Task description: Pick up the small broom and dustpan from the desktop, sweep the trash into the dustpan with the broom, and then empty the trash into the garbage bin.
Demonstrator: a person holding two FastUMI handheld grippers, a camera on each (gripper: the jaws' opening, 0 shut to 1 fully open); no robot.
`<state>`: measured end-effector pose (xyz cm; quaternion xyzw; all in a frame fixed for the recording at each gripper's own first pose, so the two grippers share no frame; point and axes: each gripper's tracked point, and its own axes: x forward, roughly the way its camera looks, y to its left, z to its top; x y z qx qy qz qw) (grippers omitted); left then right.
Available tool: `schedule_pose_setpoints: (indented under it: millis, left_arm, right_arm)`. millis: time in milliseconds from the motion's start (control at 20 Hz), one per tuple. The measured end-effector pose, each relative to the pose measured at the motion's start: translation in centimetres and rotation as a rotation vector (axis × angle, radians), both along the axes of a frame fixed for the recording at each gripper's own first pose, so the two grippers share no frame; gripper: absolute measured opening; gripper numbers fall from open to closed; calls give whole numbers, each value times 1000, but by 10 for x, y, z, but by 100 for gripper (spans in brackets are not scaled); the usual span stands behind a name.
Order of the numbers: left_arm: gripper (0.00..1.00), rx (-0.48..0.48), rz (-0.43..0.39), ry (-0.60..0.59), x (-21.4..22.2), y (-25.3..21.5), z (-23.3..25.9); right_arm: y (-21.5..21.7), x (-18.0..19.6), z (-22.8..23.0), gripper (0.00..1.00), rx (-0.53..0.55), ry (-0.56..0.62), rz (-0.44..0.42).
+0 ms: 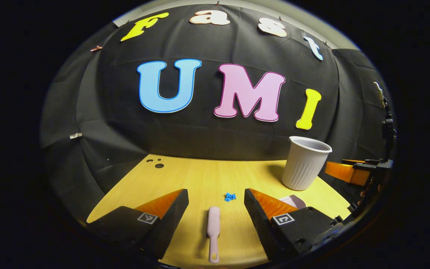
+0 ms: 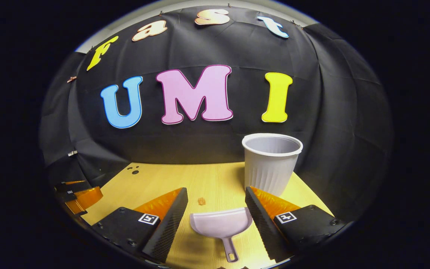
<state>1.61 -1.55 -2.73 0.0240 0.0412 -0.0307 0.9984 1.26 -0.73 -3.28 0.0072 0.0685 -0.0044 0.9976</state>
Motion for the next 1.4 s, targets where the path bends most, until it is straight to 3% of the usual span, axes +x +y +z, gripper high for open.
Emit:
schedule_pose_setpoints:
  millis: [600, 1400]
  left_arm:
    - [95, -46, 37, 88, 3, 12, -32]
    - [95, -78, 206, 272, 5, 44, -88]
  right_arm:
    - [-7, 7, -60, 97, -6, 206, 25]
    - [-35, 12, -218, 99, 30, 671, 12]
